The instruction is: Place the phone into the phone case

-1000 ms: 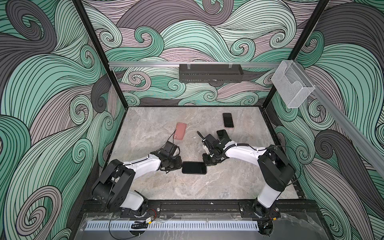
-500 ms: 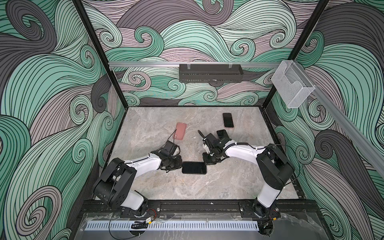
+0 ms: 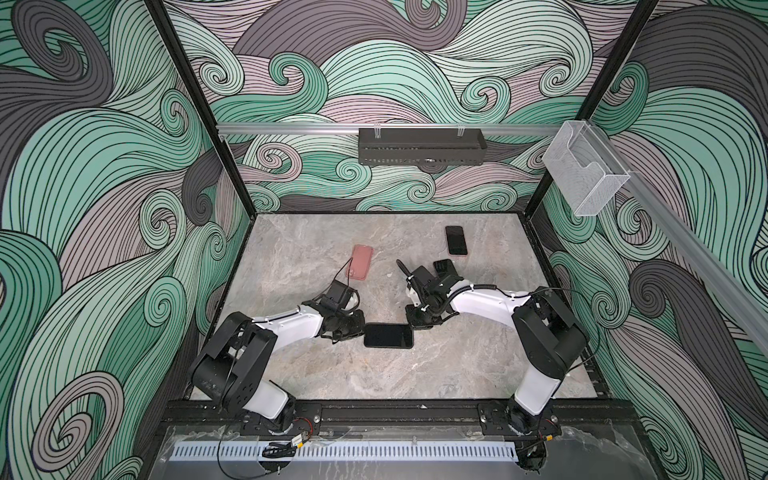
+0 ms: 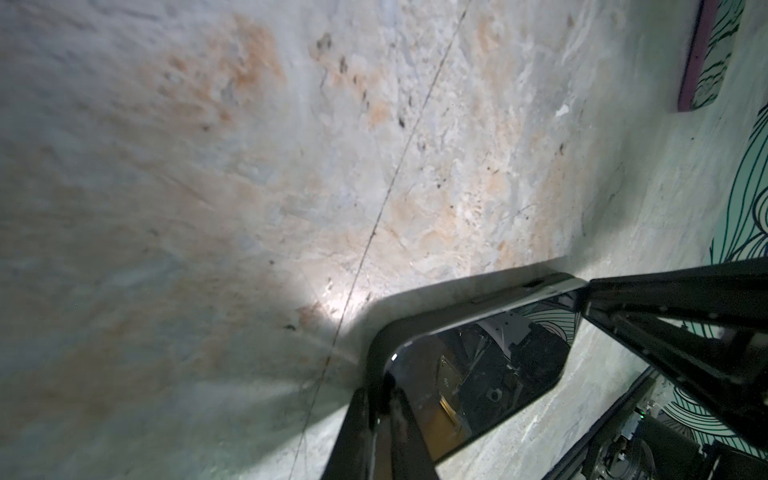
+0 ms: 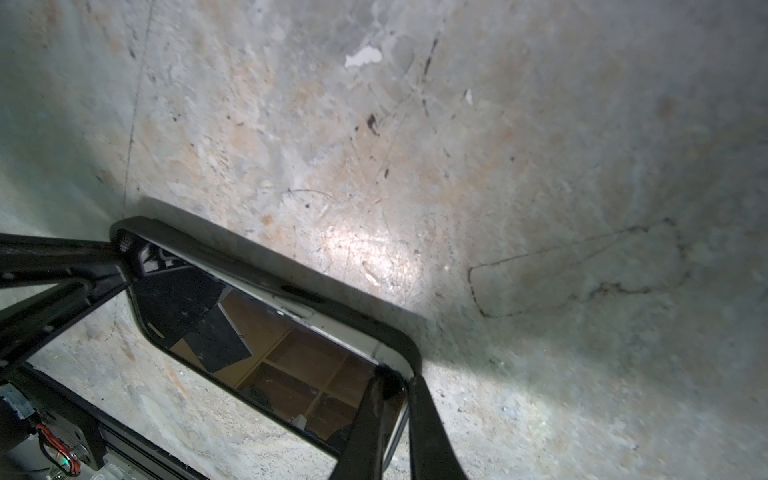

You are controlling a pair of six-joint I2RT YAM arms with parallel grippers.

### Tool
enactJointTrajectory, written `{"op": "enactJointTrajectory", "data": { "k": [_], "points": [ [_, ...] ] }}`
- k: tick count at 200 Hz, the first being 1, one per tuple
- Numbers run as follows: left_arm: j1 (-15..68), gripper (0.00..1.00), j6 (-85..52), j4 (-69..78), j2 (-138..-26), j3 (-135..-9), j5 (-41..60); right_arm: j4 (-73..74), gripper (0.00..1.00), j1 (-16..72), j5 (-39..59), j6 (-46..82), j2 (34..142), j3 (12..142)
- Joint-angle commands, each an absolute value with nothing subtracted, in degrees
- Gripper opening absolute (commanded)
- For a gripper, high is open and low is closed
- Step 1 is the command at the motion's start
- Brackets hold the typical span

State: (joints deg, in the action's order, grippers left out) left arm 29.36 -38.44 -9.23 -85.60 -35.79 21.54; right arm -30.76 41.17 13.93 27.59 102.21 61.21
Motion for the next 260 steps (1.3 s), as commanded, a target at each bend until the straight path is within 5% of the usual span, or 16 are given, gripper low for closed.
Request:
{"op": "enactJointTrajectory", "data": {
  "k": [1, 260],
  "points": [
    [30.3, 0.12, -39.1, -5.8, -88.4, -35.9, 23.8, -29.9, 0.12, 42.8, 12.7, 27.5, 108.1, 58.5],
    [30.3, 0.10, -40.1, -6.9, -85.5, -34.3, 22.4, -29.4, 0.11, 48.1, 11.8, 28.0, 119.9, 59.1]
  ]
}}
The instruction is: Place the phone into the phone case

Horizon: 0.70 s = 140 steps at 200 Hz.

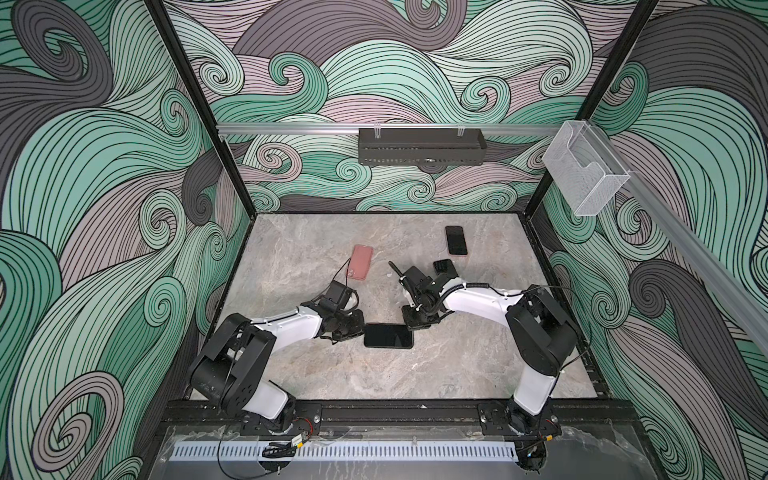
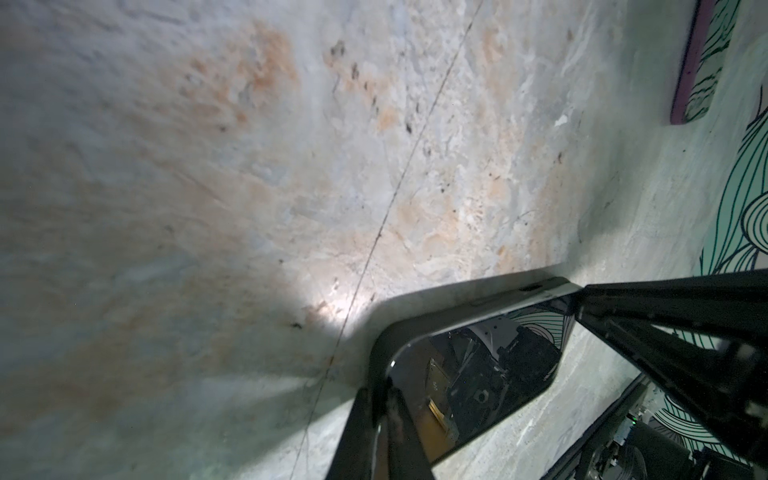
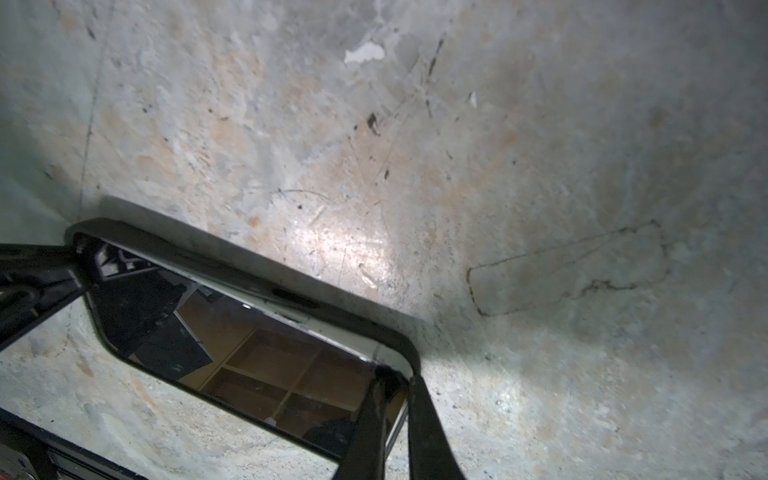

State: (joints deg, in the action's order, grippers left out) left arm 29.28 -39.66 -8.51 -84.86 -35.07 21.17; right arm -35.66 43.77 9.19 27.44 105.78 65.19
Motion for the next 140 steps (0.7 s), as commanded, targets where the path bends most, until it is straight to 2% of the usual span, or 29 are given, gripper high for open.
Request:
{"op": "enactJointTrajectory", "data": {
  "k": [1, 140],
  "points": [
    [30.3, 0.10, -40.1, -6.9, -85.5, -34.3, 22.4, -29.4, 0.11, 48.2, 11.8, 28.0, 119.9, 59.0],
    [30.3, 0.10, -40.8, -7.2, -83.9, -33.2, 21.6, -29.8, 0.11, 48.8, 11.4, 28.7, 123.0, 59.6]
  ]
}}
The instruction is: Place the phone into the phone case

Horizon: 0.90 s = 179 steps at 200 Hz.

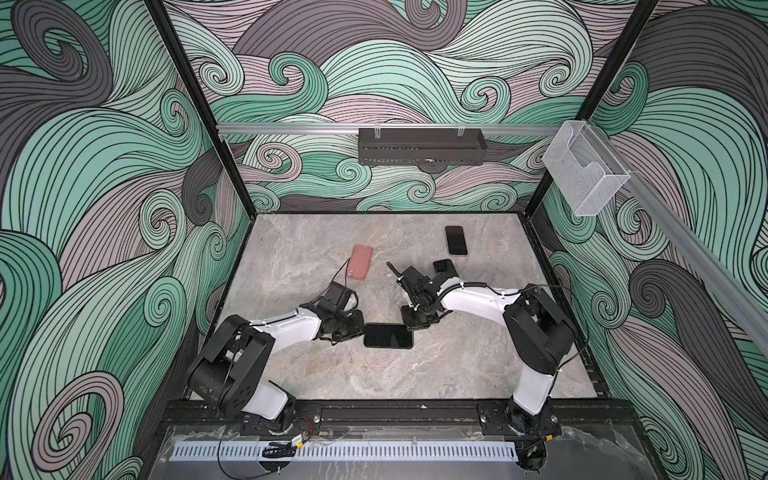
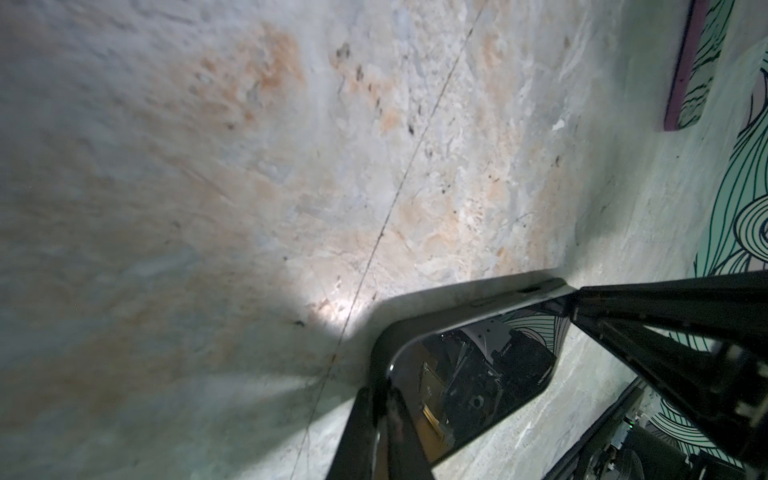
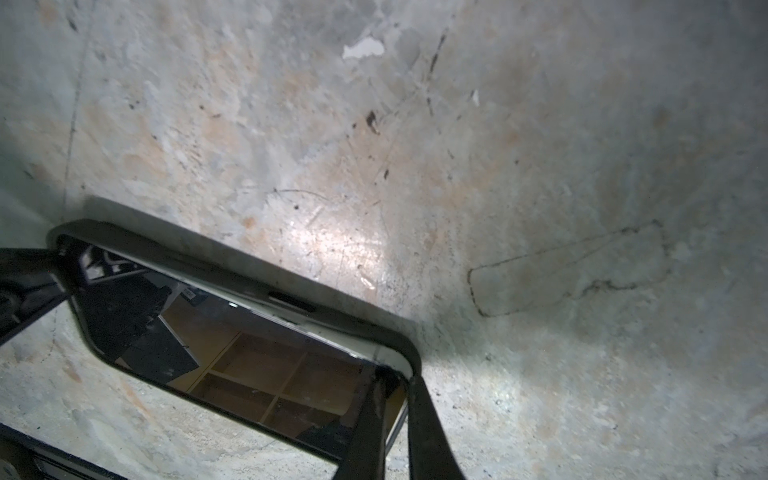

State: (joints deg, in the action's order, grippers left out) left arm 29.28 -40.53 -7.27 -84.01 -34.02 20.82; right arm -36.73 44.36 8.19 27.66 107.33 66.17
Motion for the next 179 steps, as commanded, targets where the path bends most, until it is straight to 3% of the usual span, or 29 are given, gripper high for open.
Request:
{"op": "enactJointTrajectory", "data": {
  "k": [1, 92, 179],
  "points": [
    [30.3, 0.10, -40.8, -7.3, -83.9, -33.2, 21.6, -29.8, 0.11, 48.8, 11.4, 28.8, 123.1, 59.6],
    [30.3, 0.10, -41.0, -7.5, -83.4, -33.0, 21.3, -30.2, 0.12, 49.1, 11.2, 28.6, 121.9, 59.4],
    [30.3, 0.11, -41.7, -8.9, -82.4, -33.9, 19.9, -36.4, 0.20, 49.0, 9.6, 23.8, 108.4, 64.6]
  ]
}}
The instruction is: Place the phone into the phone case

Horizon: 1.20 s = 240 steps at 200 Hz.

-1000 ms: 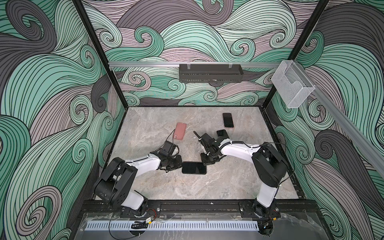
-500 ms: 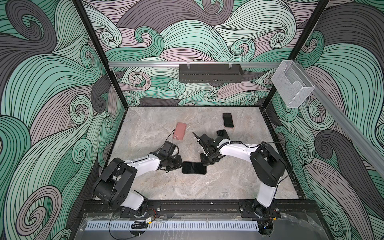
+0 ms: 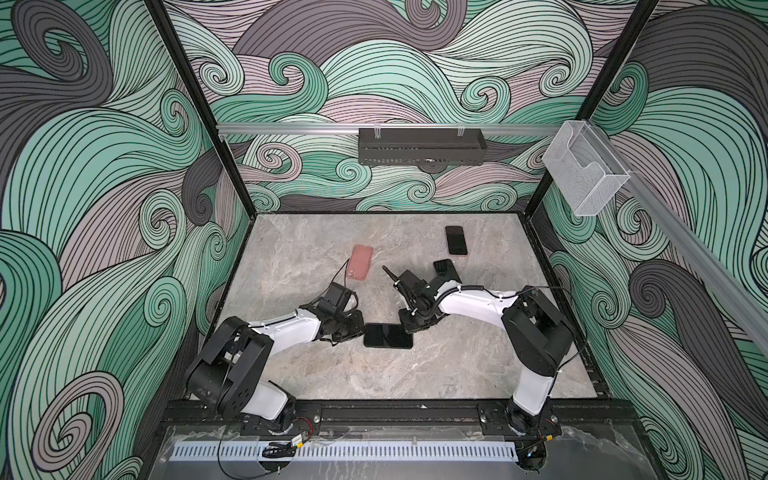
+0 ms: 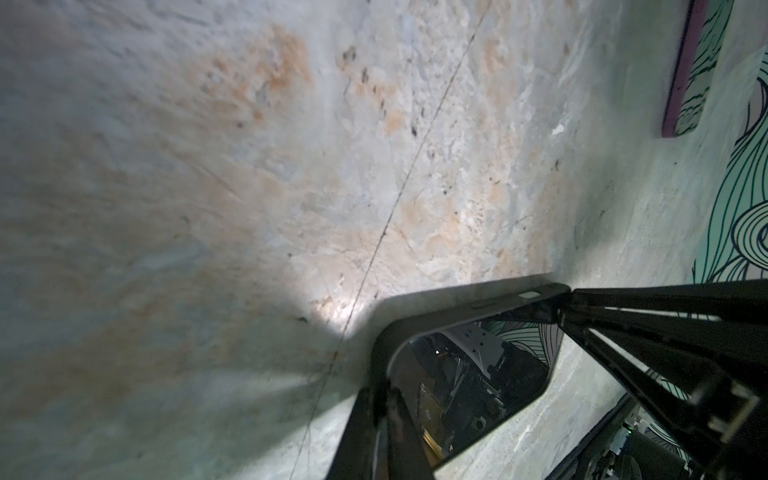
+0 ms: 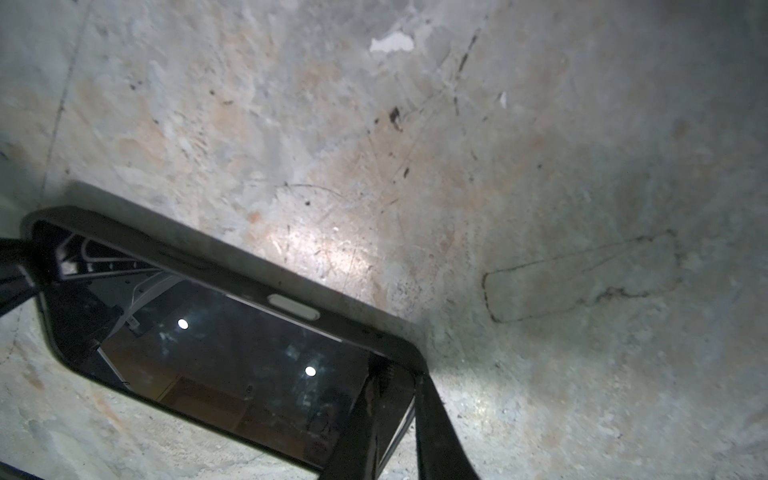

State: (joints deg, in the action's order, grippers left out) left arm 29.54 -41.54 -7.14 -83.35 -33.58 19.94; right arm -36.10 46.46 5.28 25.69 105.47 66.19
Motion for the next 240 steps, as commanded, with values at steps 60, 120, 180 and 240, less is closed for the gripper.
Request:
{"op": "enactJointTrajectory", "data": {
  "k": [60, 120, 180, 240],
  "points": [
    [30.3, 0.11, -42.0, -9.0, -81.9, -33.4, 19.2, -39.9, 0.19, 48.1, 7.0, 23.0, 102.5, 67.8],
    [30.3, 0.11, -41.9, -9.7, -81.9, -33.1, 18.8, -39.9, 0.17, 46.0, 3.9, 23.2, 100.7, 65.3],
    [30.3, 0.11, -41.8, -9.5, -81.9, -33.3, 18.8, -38.3, 0.16, 44.8, 4.9, 22.7, 103.3, 63.7],
    [30.3, 0.11, -41.9, -9.8, -81.9, -33.1, 18.6, -36.1, 0.16, 44.2, 7.5, 23.3, 103.2, 62.8]
  ]
}}
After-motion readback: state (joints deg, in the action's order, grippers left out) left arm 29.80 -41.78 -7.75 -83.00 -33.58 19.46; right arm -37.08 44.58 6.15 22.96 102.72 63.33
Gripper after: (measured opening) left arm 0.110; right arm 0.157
